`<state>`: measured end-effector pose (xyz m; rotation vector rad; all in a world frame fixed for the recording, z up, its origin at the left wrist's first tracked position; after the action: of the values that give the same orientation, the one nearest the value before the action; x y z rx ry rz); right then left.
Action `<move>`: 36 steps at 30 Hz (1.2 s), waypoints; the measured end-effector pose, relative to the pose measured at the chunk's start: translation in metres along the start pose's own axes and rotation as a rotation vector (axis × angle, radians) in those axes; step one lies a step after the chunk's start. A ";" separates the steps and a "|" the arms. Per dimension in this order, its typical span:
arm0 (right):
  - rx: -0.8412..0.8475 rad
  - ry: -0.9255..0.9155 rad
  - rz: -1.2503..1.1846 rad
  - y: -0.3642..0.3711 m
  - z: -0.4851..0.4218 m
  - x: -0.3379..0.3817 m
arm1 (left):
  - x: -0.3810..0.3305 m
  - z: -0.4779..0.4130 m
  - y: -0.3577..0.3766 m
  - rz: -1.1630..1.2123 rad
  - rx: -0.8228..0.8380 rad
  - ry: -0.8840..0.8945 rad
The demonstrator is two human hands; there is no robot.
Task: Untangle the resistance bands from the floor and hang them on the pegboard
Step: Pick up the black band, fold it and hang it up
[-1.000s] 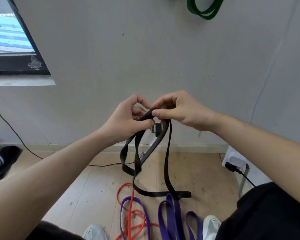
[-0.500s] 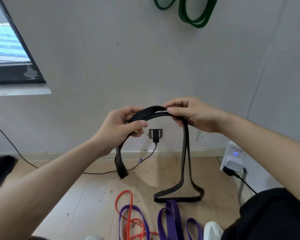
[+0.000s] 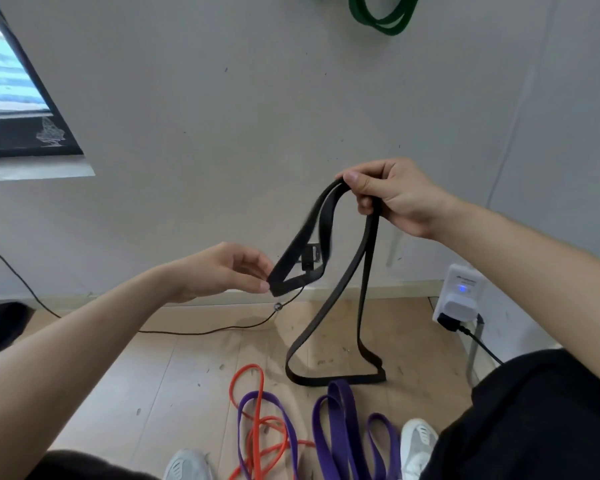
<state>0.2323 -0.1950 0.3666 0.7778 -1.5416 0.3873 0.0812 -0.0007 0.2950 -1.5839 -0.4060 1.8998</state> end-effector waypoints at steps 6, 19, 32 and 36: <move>-0.022 0.023 -0.039 -0.003 -0.001 0.000 | 0.001 0.001 0.005 -0.001 0.064 0.027; -0.036 0.012 -0.055 -0.008 -0.004 0.000 | -0.018 0.001 0.012 0.108 0.116 0.081; -0.140 0.003 -0.006 -0.024 -0.008 -0.005 | -0.004 0.006 -0.032 0.434 -0.440 -0.028; -0.169 0.004 0.009 -0.031 -0.009 -0.007 | -0.002 0.009 -0.035 0.512 -0.434 0.003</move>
<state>0.2595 -0.2092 0.3544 0.6383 -1.5520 0.2611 0.0822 0.0261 0.3194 -2.1323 -0.4670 2.2971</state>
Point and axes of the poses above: each hand's wrist, its own z-axis away from the middle knuckle, its own y-axis out of the palm, x = y × z, the point moved 7 cm from there along -z, towards the middle knuckle, and after that the axes turned 12 degrees about -z, right-handed, at the moved point
